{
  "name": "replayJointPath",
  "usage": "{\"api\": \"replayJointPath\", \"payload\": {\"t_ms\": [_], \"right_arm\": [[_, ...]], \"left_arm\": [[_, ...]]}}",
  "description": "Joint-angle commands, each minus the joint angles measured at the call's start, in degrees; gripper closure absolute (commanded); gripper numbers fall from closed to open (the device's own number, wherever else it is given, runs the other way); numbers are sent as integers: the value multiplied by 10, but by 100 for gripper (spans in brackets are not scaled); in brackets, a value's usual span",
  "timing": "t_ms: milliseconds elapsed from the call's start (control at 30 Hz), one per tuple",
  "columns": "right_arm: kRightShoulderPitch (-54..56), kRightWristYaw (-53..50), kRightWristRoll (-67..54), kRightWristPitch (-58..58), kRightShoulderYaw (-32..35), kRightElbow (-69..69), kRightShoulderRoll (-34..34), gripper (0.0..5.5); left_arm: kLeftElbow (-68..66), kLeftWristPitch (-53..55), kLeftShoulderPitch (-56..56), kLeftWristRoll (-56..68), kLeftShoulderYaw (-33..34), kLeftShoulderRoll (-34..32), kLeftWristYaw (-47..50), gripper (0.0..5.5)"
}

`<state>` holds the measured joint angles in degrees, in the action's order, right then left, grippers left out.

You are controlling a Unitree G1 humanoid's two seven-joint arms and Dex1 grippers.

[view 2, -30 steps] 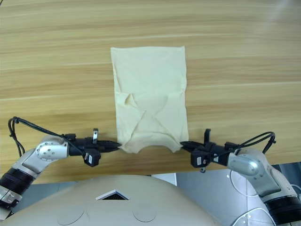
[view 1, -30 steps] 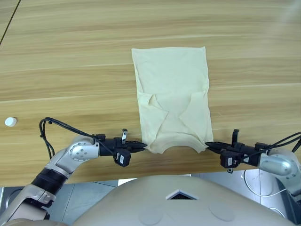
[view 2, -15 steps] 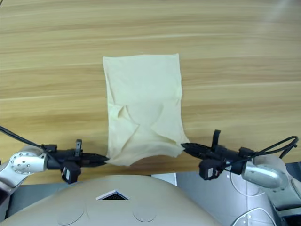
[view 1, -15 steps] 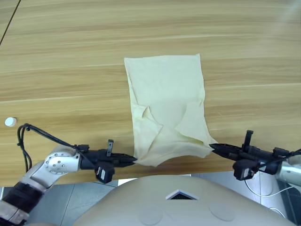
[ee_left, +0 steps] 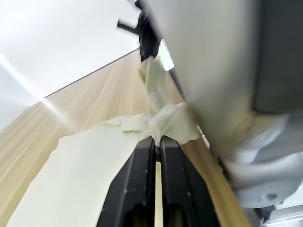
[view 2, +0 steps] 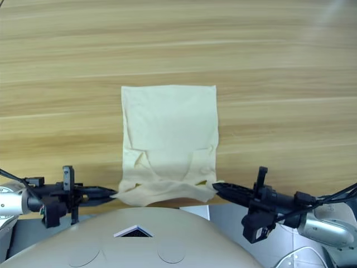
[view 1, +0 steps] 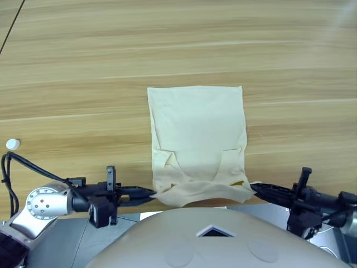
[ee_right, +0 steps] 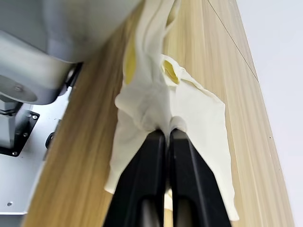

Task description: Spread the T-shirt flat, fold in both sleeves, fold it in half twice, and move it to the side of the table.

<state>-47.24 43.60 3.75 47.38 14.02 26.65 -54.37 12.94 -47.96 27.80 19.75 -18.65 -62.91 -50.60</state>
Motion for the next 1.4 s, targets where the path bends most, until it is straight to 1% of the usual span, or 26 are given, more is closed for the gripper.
{"api": "replayJointPath", "payload": {"t_ms": [33,133,233,367,467,533,700,933,1133,1267,1400], "right_arm": [[128,-16,43,-102,-41,-24,24,550],[225,-41,74,-161,-67,-58,54,550],[338,-79,131,-213,-99,-115,89,550],[446,-125,214,-246,-148,-188,121,550],[490,-142,233,-257,-170,-218,134,550],[539,-162,254,-267,-189,-261,150,550],[635,-211,296,-271,-237,-370,185,550],[723,-279,324,-261,-282,-505,219,550],[770,-317,333,-231,-330,-636,256,550],[807,-350,324,-209,-342,-741,283,550],[839,-390,336,-209,-358,-831,311,550]], "left_arm": [[-38,45,-62,-25,12,67,16,550],[-61,69,-119,-4,28,115,20,550],[-130,102,-204,-6,52,178,42,550],[-244,116,-310,-69,66,256,81,550],[-327,110,-375,-129,69,295,114,550],[-396,104,-420,-170,70,318,143,550],[-556,79,-510,-266,58,360,220,550],[-676,50,-571,-306,64,396,281,550],[-738,47,-591,-363,45,409,349,550],[-743,50,-586,-377,42,415,366,550],[-787,81,-602,-388,37,430,377,550]]}}
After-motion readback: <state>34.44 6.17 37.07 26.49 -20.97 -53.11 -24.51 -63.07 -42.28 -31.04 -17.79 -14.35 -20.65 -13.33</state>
